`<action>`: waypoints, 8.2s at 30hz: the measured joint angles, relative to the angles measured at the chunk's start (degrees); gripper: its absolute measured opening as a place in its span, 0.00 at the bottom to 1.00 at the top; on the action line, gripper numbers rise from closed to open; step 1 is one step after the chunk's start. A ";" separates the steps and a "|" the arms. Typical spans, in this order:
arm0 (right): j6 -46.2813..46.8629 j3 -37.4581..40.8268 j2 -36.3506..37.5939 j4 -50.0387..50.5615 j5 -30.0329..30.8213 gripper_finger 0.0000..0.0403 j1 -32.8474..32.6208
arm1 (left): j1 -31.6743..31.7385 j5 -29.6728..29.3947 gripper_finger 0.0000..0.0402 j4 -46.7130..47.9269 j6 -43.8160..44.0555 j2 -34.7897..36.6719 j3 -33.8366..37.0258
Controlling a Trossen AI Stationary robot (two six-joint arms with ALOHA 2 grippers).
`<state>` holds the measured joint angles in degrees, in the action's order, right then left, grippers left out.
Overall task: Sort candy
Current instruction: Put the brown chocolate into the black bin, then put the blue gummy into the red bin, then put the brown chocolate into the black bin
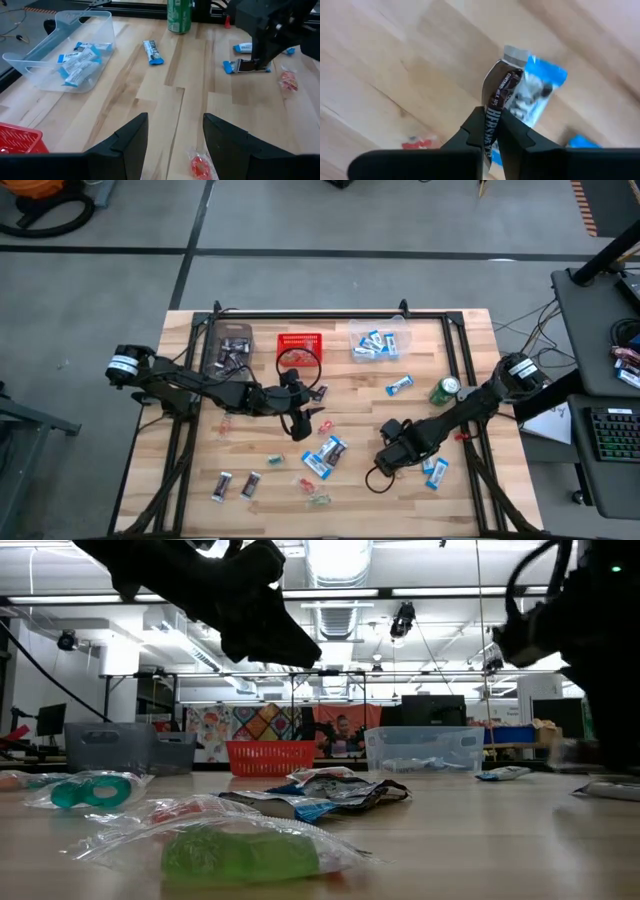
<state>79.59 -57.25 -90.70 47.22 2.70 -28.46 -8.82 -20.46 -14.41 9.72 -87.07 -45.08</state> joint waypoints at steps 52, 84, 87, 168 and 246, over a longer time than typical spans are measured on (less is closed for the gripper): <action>-80.69 0.52 0.99 -58.30 25.79 0.07 5.26 | -3.93 18.20 0.16 -18.13 -0.78 0.20 1.73; -68.78 0.41 4.32 -53.16 28.83 0.61 8.37 | 14.67 -22.32 0.00 98.49 39.00 8.47 -22.73; -68.73 0.41 4.32 -53.12 28.80 0.60 8.37 | 23.50 -17.97 0.00 94.85 32.07 8.50 -20.20; -69.02 0.34 5.56 -45.79 20.81 0.61 9.77 | -7.58 0.67 0.22 67.14 51.43 -9.33 -2.36; -9.15 0.34 5.87 -1.56 -12.02 0.61 2.58 | 2.81 6.13 0.25 31.78 -0.07 -1.81 -11.47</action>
<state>70.43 -56.90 -84.84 45.66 -9.32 -25.89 -6.01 -14.33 17.37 9.65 -88.88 -56.55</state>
